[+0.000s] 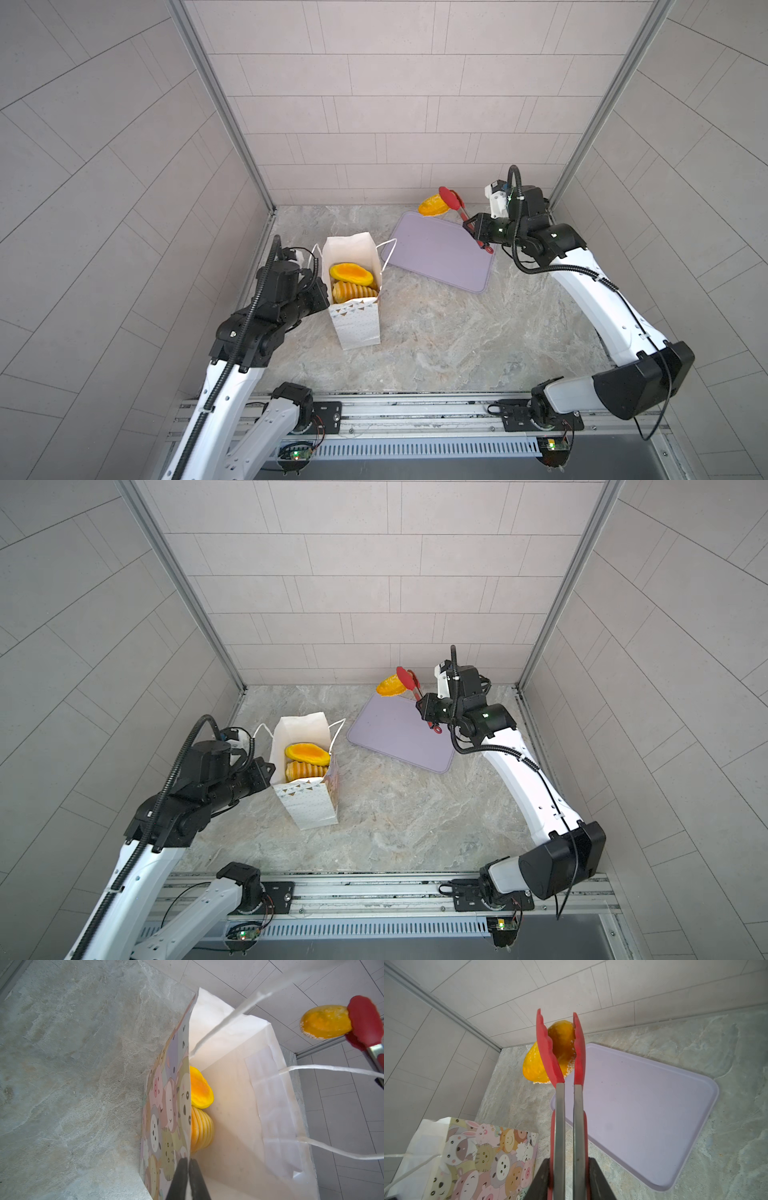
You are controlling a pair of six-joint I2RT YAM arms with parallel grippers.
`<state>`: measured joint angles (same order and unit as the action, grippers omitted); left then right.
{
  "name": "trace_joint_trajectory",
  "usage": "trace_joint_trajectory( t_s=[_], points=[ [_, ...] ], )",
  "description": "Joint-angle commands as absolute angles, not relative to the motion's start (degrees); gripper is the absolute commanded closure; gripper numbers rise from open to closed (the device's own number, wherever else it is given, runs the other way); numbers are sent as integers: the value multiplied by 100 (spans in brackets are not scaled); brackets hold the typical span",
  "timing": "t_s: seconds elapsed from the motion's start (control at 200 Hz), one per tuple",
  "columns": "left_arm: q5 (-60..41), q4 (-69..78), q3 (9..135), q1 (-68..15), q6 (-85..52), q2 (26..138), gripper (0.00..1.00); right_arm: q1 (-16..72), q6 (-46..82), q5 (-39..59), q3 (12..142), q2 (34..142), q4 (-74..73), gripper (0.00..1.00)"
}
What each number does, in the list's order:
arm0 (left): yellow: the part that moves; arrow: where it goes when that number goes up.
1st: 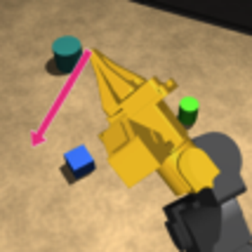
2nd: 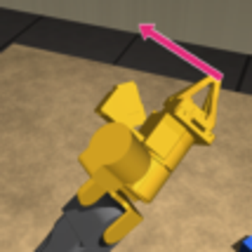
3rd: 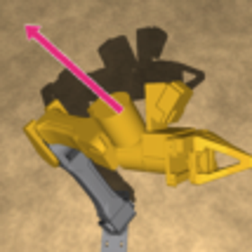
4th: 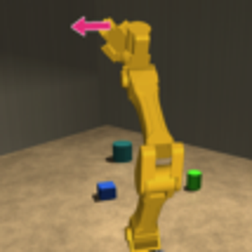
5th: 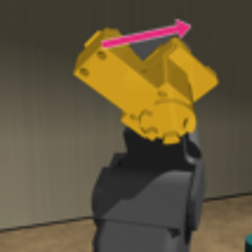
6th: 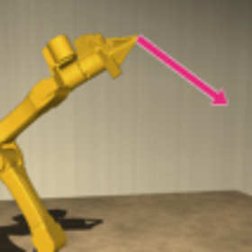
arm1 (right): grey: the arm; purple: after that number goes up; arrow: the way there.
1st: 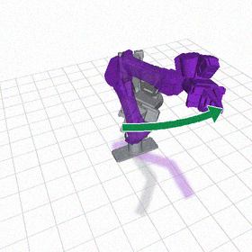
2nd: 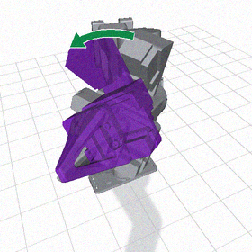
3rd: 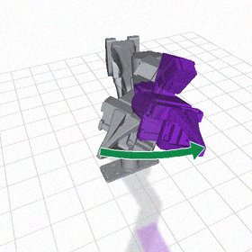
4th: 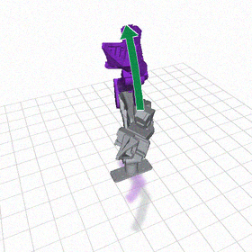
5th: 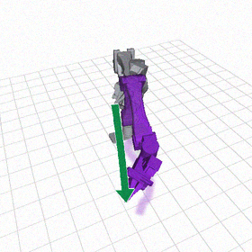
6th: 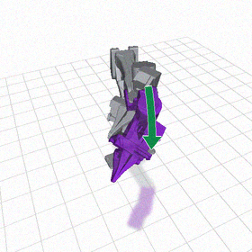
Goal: Place the fake bread into the paper bag
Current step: 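Lift the bun half in the tongs and carry it over the bag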
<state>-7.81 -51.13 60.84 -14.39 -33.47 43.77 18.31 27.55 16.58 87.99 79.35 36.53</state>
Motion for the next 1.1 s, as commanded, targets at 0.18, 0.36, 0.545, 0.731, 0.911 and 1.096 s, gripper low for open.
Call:
trace_joint_trajectory(
  t_s=[0.18,0.36,0.545,0.731,0.911,1.096],
  points=[
    [-769,-5064,6162,-1450,-3395,4280,93,2936,1786,550,9844,7592,4443,71],
    [-748,-5089,6148,-1455,-3393,4272,93,3686,1359,35,10392,7688,4764,71],
    [-724,-5088,6112,-1450,-3410,4240,93,4390,1016,-335,10835,7817,4980,71],
    [-722,-5086,6091,-1450,-3419,4229,93,5138,620,-817,11159,8026,5212,70],
    [-711,-5074,6080,-1454,-3437,4213,93,5813,246,-1418,11482,8423,5575,70],
    [-703,-5062,6057,-1450,-3442,4197,93,6208,40,-1758,11643,8805,5825,70]
  ],
)
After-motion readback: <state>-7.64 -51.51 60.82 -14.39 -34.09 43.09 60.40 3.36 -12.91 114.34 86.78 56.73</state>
